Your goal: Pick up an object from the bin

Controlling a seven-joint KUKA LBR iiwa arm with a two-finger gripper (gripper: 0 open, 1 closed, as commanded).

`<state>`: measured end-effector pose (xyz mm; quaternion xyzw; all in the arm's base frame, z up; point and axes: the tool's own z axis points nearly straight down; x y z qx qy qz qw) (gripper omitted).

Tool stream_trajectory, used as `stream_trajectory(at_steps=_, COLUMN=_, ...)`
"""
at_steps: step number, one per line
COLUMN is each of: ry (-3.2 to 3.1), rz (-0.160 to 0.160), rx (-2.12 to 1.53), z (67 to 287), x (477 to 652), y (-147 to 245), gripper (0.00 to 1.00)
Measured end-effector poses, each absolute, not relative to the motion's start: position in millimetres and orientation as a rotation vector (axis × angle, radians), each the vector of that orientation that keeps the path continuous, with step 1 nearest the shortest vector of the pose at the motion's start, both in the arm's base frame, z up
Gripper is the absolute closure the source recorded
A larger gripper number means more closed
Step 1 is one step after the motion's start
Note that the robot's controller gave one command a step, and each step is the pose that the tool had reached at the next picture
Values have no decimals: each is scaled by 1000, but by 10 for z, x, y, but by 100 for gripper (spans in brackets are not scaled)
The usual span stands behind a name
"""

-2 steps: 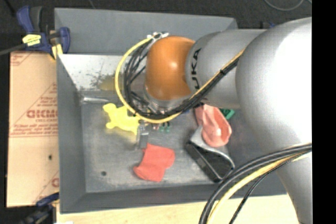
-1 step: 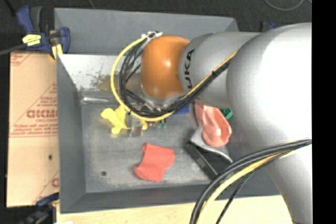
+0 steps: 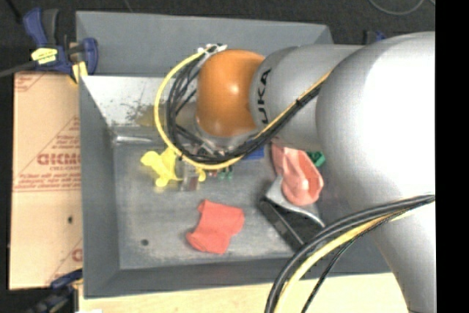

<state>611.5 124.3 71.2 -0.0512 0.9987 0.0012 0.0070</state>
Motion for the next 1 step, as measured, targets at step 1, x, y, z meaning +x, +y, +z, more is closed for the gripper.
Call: stream_trajectory(at_steps=1, ry=3121, rz=1, rx=-212, z=1013, x=6089, y=1233, gripper=100)
